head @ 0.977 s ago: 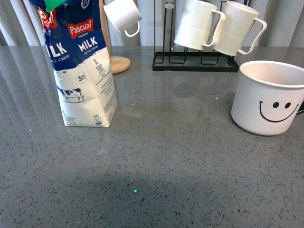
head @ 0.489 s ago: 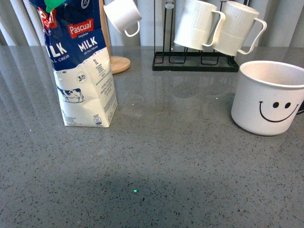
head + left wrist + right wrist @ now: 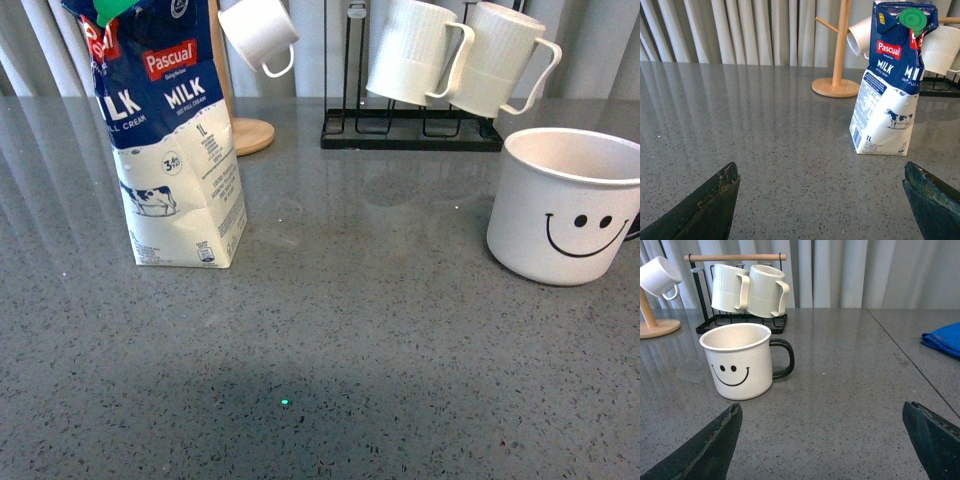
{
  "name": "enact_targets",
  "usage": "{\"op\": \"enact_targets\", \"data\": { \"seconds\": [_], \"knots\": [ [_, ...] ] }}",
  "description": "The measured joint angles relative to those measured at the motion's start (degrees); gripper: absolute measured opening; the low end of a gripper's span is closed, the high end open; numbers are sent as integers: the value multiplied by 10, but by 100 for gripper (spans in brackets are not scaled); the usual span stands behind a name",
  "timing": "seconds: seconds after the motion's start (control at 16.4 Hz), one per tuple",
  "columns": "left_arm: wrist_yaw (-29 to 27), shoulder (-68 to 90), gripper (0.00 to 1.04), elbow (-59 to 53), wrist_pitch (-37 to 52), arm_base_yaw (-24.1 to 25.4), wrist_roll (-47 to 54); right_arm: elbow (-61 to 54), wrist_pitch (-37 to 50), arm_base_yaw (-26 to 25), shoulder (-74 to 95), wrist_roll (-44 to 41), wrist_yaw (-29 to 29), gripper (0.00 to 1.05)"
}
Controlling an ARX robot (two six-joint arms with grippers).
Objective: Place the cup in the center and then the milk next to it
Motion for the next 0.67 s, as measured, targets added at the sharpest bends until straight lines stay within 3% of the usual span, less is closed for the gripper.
{"op": "enact_targets", "data": {
  "seconds": [0.49,0.61,0.67],
  "knots": [
    [0,0,98,0,0,0,0,0,0,0,0,0,0,98],
    [0,0,98,0,0,0,0,11,44,26,42,67,73,98],
    [0,0,98,0,0,0,0,36,91,11,95,92,61,98]
  ]
}}
